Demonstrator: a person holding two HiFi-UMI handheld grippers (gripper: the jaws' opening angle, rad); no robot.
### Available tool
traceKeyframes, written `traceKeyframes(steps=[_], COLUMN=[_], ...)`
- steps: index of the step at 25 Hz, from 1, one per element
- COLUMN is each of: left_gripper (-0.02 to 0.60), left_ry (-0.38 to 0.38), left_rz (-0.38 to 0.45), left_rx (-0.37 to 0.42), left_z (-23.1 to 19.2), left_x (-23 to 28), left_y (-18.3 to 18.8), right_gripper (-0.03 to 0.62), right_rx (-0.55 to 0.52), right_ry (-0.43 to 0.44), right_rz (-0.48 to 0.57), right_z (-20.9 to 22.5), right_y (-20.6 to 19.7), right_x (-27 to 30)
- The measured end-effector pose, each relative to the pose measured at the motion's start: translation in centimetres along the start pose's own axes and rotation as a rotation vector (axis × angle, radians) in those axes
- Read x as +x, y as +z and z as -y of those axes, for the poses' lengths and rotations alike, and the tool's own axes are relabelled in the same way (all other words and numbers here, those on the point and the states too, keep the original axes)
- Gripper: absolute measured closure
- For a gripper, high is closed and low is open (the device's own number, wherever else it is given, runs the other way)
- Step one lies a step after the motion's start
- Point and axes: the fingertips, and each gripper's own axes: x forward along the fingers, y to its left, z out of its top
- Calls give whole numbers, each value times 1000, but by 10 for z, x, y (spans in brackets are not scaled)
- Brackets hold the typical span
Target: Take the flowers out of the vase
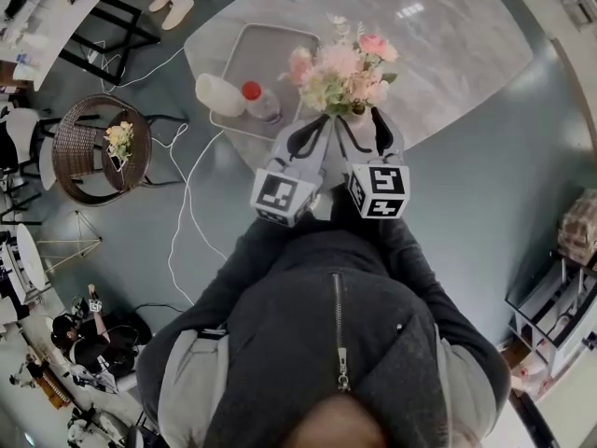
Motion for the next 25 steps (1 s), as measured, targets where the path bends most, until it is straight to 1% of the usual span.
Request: traceKeyframes(steps=[2, 7, 9, 13, 19, 21, 25], left_gripper=[572, 572, 572, 572, 572, 572, 572], left_ry=[19, 73, 95, 116, 147, 155, 159], left_rz=[-5, -5, -1, 4, 1, 4, 6], left_rx=[-3, -7, -7, -18, -11, -8, -7], left_z=[-2, -14, -15, -10, -16, -19, -18], left_x=[0, -4, -5, -5, -7, -8, -10], left_y=[-2, -3, -4, -1, -3, -4, -1], right_gripper=[284, 261, 261, 261, 263, 284, 361], right_rx=[-2, -7, -16, -32, -58, -69, -88], right_ry=[14, 52, 75, 104, 116, 109, 81], right_rz=[-9, -36, -47, -64, -78, -74, -66], right_z=[3, 3, 2, 2, 1, 0, 2], right_y=[-1, -5, -6, -6, -8, -8, -6], right_x=[7, 23, 28, 34, 43, 45, 44])
